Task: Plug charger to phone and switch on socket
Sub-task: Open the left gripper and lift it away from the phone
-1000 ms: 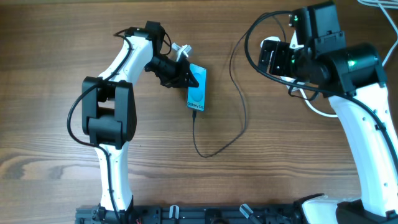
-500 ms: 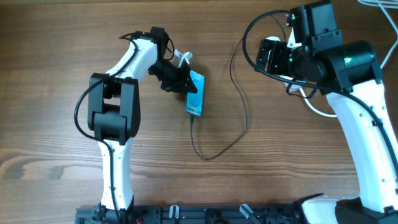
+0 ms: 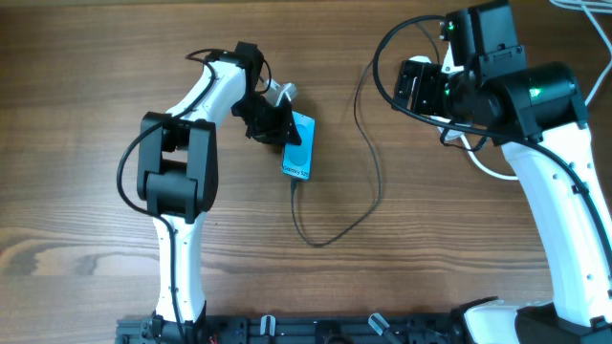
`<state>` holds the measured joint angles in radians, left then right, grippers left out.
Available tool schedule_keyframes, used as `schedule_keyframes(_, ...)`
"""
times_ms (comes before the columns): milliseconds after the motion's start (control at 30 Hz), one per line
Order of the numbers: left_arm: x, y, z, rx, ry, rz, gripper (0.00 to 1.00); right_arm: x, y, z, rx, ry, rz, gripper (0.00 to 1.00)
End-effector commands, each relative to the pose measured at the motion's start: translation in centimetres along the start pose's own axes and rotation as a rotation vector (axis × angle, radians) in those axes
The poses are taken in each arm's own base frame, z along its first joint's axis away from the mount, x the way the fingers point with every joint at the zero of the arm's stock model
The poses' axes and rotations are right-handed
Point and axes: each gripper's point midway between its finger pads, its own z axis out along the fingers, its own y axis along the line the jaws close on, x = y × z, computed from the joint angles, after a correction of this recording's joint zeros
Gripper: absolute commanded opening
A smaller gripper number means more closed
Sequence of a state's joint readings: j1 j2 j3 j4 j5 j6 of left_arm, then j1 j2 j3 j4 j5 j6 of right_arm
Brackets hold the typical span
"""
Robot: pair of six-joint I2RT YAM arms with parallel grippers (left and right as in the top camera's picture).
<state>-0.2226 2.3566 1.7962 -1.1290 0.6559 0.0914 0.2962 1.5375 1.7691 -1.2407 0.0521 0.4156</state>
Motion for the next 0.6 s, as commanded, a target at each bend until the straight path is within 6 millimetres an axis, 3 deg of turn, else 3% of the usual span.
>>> schedule_keyframes(0, 0.5, 2.0, 0.8, -0.096, 0.026, -0.038, 0.35, 0.2, 0.0, 0.7, 0.000, 0.019, 0.005, 1.00)
schedule_keyframes(200, 1.0, 3.3, 0.6, -0.172, 0.046, -0.048, 0.38, 0.4, 0.4, 0.7, -0.023, 0.030, 0.005, 1.00)
schedule_keyframes(300, 1.6, 4.0, 0.2, -0.222, 0.066, -0.063, 0.52, 0.4, 0.4, 0.7, -0.023, 0.031, 0.005, 1.00)
schedule_keyframes(367, 1.8, 3.7, -0.6, -0.234, 0.068, -0.066, 0.55, 0.5, 0.4, 0.9, -0.022, 0.036, -0.008, 1.00)
schedule_keyframes(467, 0.8, 1.7, -3.7, -0.250, -0.006, -0.049, 0.72, 0.4, -0.4, 2.0, 0.001, 0.062, -0.009, 1.00)
schedule_keyframes(567, -0.8, -0.4, -9.3, -0.346, -0.185, -0.070, 0.90, 0.1, -2.2, 4.1, -0.004, 0.121, -0.012, 1.00)
